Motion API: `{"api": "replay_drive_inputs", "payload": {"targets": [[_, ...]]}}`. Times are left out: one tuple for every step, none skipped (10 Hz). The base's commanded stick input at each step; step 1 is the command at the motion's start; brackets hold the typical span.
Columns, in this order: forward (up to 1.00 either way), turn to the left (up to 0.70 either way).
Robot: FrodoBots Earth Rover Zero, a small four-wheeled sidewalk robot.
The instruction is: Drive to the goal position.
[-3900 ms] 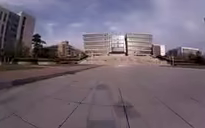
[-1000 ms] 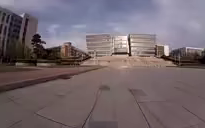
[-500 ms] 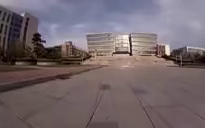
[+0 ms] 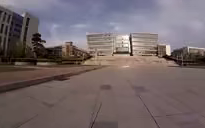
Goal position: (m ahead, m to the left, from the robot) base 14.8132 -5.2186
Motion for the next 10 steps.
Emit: {"api": "replay_drive_inputs", "payload": {"targets": [[0.45, 0.0], [0.45, 0.0], [0.45, 0.0], [0.45, 0.0], [0.45, 0.0], [0.45, 0.0], [0.45, 0.0], [0.45, 0.0], [0.45, 0.0], [0.45, 0.0]]}}
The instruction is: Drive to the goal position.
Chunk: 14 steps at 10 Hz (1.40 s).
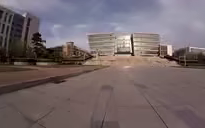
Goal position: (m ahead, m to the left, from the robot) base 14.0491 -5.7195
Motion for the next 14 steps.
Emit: {"api": "replay_drive_inputs", "payload": {"targets": [[0.45, 0.0], [0.45, 0.0], [0.45, 0.0], [0.45, 0.0], [0.45, 0.0], [0.45, 0.0], [0.45, 0.0], [0.45, 0.0], [0.45, 0.0], [0.45, 0.0], [0.45, 0.0], [0.45, 0.0], [0.45, 0.0], [0.45, 0.0]]}}
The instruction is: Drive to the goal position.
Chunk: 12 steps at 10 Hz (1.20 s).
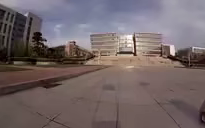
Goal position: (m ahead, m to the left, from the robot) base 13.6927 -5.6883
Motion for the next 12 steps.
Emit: {"api": "replay_drive_inputs", "payload": {"targets": [[0.45, 0.0], [0.45, 0.0], [0.45, 0.0], [0.45, 0.0], [0.45, 0.0], [0.45, 0.0], [0.45, 0.0], [0.45, 0.0], [0.45, 0.0], [0.45, 0.0], [0.45, 0.0], [0.45, 0.0]]}}
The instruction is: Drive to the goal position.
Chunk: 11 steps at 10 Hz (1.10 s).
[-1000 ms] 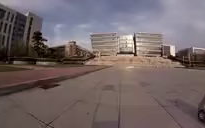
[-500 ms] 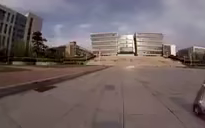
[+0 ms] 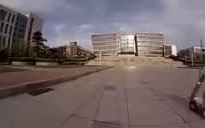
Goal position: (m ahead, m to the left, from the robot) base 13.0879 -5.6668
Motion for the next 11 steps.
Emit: {"api": "replay_drive_inputs", "payload": {"targets": [[0.45, 0.0], [0.45, 0.0], [0.45, 0.0], [0.45, 0.0], [0.45, 0.0], [0.45, 0.0], [0.45, 0.0], [0.45, 0.0], [0.45, 0.0], [0.45, 0.0], [0.45, 0.0]]}}
